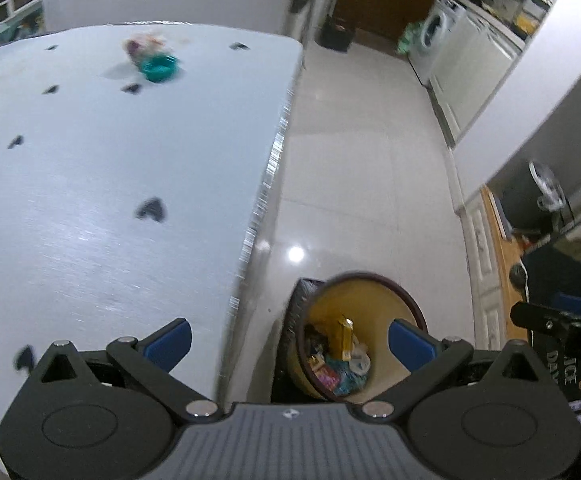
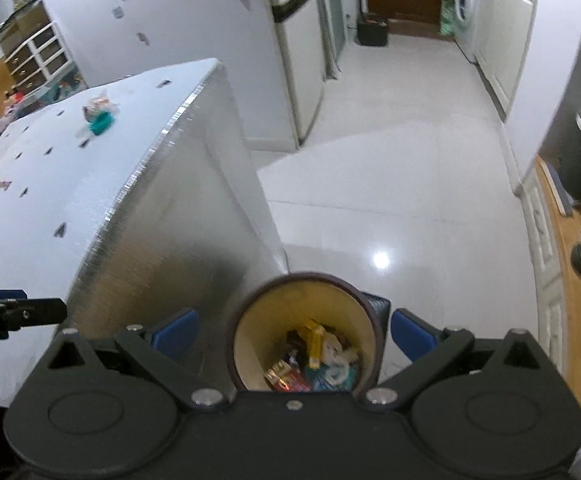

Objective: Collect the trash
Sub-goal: 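Lift both tools out of the bin and move back toward the table, then grasp the white-orange wrapper with the left tool while the right tool grasps the teal bowl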

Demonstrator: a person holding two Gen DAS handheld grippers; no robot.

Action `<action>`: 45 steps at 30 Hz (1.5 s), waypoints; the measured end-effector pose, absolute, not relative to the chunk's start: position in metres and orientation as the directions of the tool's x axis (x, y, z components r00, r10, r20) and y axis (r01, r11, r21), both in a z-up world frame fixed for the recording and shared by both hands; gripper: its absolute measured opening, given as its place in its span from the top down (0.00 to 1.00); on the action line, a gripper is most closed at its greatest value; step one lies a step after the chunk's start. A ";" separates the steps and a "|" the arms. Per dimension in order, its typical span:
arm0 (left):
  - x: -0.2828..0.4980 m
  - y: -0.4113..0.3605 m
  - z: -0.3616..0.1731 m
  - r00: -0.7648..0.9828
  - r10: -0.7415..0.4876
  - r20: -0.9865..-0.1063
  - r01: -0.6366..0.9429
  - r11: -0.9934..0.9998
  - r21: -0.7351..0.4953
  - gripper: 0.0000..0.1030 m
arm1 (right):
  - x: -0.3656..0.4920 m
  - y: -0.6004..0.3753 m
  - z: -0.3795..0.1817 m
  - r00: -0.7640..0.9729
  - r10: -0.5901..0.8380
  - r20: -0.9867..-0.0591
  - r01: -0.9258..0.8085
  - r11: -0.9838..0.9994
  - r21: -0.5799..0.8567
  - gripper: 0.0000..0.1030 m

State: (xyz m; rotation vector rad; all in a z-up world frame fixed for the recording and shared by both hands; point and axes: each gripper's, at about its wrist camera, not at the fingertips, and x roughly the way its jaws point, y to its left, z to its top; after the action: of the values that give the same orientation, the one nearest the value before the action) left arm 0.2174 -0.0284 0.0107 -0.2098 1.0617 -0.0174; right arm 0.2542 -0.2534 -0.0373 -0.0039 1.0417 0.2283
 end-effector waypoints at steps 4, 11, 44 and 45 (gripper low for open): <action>0.218 -0.001 0.022 0.517 -0.090 -0.851 -0.132 0.974 -0.183 0.00 | 0.265 -0.224 -0.031 0.489 0.214 -0.846 -0.236 0.966 0.107 0.00; 0.224 0.051 0.037 0.562 -0.053 -0.826 -0.188 0.964 -0.189 0.00 | 0.287 -0.163 -0.028 0.484 0.260 -0.835 -0.314 0.943 0.111 0.00; 0.444 0.175 0.045 0.718 -0.072 -0.692 -0.075 0.981 -0.180 0.00 | 0.454 0.047 -0.062 0.574 0.405 -0.712 -0.532 0.845 0.052 0.00; 0.451 0.176 0.044 0.718 -0.075 -0.692 -0.071 0.981 -0.181 0.00 | 0.458 0.052 -0.064 0.576 0.409 -0.708 -0.537 0.842 0.049 0.00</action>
State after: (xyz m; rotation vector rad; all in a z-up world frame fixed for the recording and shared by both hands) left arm 0.4508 0.1761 0.0440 -0.2004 0.7716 -0.0020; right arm 0.4583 0.0516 -0.0635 -0.1782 0.7800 0.5572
